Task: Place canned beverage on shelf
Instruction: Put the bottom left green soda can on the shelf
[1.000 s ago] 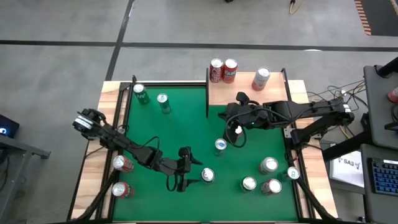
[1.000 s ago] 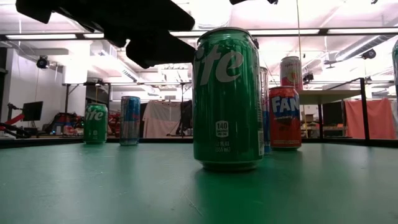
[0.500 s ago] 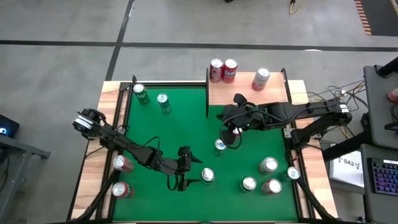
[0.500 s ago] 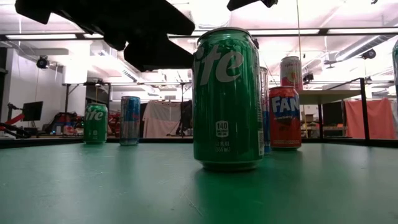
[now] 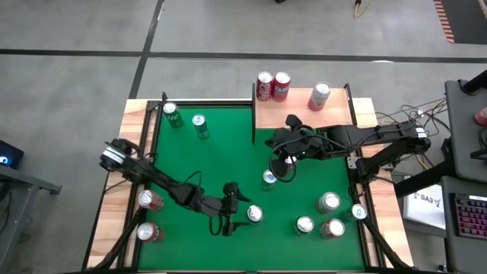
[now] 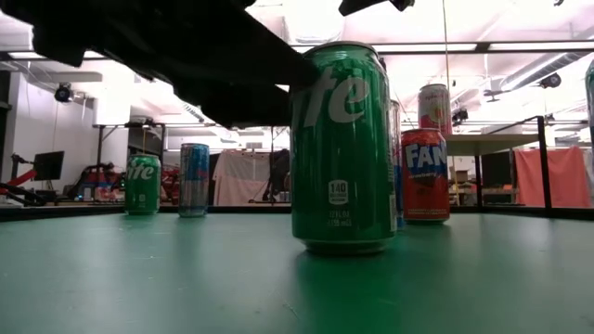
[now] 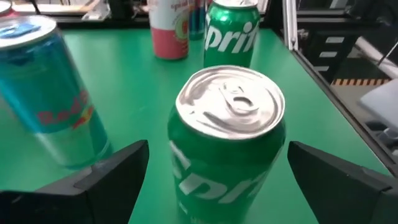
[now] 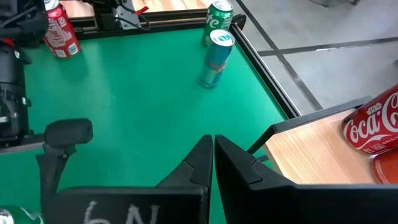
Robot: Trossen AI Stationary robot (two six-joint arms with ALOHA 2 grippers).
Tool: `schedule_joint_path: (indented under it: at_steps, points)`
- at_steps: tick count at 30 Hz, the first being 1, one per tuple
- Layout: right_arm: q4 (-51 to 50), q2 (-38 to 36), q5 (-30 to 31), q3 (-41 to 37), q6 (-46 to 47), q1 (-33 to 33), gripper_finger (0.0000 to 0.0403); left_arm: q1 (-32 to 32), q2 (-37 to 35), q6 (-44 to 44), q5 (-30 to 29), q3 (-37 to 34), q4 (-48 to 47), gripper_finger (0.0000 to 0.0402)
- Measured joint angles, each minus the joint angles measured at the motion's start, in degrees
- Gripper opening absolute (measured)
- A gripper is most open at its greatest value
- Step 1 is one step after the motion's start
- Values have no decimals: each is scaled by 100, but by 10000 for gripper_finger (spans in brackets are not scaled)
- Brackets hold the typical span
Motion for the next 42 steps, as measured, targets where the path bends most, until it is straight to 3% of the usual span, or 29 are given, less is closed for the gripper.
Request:
schedule_joint_path:
  at_steps: [12,16,22,26,34,42]
  points:
    - [0,0,2,0,-66,1,9,158,863,-18,158,0,1430,364]
    - [-25,0,2,-2,-63,0,9,178,910,-119,160,2,1531,344]
    - [-24,0,3,-4,-59,13,9,180,899,-160,120,2,1555,283]
    - [-24,0,5,-5,-64,84,9,180,829,-141,34,-3,1504,281]
    - [-27,-2,-55,-11,-155,383,9,180,-23,390,-109,-11,748,294]
    - [-25,-4,-1046,-15,-199,466,9,176,-1440,890,-570,-74,-316,289]
